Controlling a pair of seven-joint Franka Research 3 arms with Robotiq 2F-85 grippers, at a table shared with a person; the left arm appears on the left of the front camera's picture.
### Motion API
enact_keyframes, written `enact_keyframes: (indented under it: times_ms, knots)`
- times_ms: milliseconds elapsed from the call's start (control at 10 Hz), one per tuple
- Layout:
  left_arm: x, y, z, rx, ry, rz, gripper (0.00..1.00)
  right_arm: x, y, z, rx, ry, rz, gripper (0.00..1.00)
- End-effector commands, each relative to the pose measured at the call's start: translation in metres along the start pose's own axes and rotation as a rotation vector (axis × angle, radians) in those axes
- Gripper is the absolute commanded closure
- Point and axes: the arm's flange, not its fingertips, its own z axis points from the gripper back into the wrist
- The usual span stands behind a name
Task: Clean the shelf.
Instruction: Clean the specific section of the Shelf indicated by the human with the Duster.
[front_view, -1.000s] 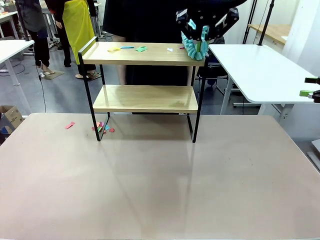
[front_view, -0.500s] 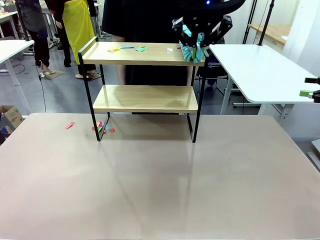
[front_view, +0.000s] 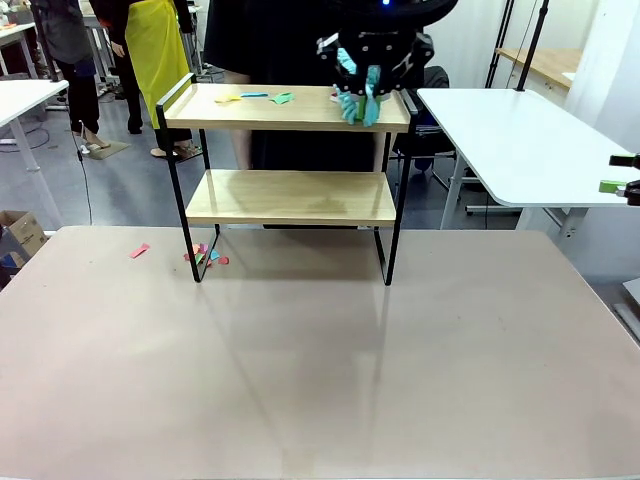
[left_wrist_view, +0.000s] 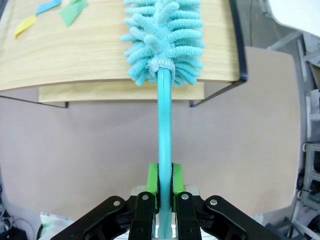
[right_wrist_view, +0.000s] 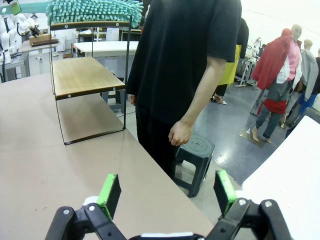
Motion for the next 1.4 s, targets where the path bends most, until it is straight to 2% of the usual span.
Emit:
enact_keyframes:
  times_ms: [0, 700, 1000, 1200, 1300]
  knots:
    - [-0.002, 0.030, 0.000, 0.063, 0.041, -0.004, 0.87, 0.007, 0.002, -0.002, -0.008, 0.023, -0.005, 0.00]
    - [-0.007, 0.121, 0.005, 0.278, 0.079, -0.033, 0.87, 0.007, 0.002, -0.002, -0.008, 0.023, -0.005, 0.00]
    - [-0.019, 0.160, 0.020, 0.516, 0.046, -0.031, 0.87, 0.007, 0.002, -0.002, -0.008, 0.023, -0.005, 0.00]
    - [-0.033, 0.163, 0.043, 0.694, -0.033, -0.043, 0.87, 0.007, 0.002, -0.002, -0.008, 0.023, -0.005, 0.00]
    - [-0.041, 0.161, 0.057, 0.716, -0.075, -0.044, 0.87, 0.007, 0.002, -0.002, -0.008, 0.023, -0.005, 0.00]
